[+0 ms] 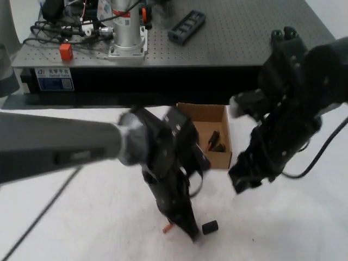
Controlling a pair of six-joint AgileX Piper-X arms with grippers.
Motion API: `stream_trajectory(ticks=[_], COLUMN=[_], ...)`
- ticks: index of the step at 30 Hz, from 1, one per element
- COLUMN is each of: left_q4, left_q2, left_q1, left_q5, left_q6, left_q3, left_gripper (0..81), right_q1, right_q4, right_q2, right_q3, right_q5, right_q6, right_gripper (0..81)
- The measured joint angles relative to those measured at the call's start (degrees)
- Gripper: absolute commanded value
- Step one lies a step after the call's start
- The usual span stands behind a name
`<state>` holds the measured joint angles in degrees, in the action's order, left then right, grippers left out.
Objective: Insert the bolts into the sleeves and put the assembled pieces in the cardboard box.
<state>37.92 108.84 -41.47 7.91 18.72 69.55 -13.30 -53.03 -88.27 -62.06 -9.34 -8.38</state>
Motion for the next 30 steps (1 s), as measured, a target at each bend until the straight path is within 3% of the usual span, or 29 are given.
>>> stream_trajectory(ticks=[3,6,8,17,30], left_q4=[0.0,-0.5,-0.51,0.03,0.82], left_q2=[-4.32,-18.83,-23.86,-46.85,-50.83], left_q1=[2.09,8.82,10.51,10.82,10.82], left_q5=[-0.9,-1.61,-1.88,-2.04,-2.04], left_q6=[-5.09,-11.89,-13.31,-16.37,-16.89], left_q3=[-1.14,-8.06,-11.6,-28.03,-28.86], left_gripper=[0.6,0.6,0.6,0.6,0.6], right_q1=[-4.34,-6.38,-8.39,-14.08,-14.7], right_q4=[-0.11,0.35,1.15,5.6,8.53], right_q2=[-2.98,-4.91,-7.03,-13.3,-16.01], right_q3=[0.0,0.0,0.0,0.06,0.06], right_q5=[1.06,2.21,3.83,10.23,12.69], right_q6=[-8.1,-11.47,-14.51,-22.8,-27.29], right_gripper=[32.5,32.5,32.5,32.5,32.5])
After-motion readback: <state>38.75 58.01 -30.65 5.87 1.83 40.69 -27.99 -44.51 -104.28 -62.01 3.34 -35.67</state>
